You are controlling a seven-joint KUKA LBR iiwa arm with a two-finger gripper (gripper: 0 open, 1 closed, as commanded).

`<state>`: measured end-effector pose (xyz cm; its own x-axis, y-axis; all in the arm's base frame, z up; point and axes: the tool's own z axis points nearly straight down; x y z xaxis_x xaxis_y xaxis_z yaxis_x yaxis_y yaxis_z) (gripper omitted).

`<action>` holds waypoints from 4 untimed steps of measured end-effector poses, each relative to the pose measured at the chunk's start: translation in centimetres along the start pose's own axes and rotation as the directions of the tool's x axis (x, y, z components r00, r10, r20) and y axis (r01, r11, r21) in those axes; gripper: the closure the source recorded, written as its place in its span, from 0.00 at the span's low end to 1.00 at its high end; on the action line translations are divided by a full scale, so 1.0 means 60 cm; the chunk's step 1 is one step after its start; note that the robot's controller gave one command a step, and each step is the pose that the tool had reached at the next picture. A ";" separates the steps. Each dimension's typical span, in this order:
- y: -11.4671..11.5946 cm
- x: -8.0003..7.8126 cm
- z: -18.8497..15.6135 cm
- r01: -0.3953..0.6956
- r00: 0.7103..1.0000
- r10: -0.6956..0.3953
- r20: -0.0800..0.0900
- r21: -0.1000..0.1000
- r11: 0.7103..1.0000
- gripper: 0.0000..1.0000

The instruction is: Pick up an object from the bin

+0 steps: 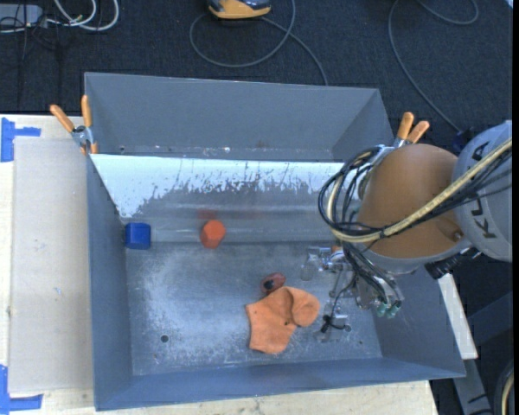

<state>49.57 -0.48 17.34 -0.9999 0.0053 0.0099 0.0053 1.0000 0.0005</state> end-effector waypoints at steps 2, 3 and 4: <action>0.032 0.009 0.052 0.085 0.996 -0.085 0.009 0.001 0.996 0.00; 0.081 0.012 0.152 0.047 0.999 -0.047 0.008 0.000 0.999 0.00; 0.085 0.002 0.173 0.357 0.934 -0.357 0.007 0.003 0.934 1.00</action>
Offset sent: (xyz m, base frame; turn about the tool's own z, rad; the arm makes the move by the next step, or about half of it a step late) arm -0.0213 0.0591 -0.1005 -0.2473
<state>49.40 4.63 6.96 -0.9359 -0.3523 0.0019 -0.3523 0.9359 0.0010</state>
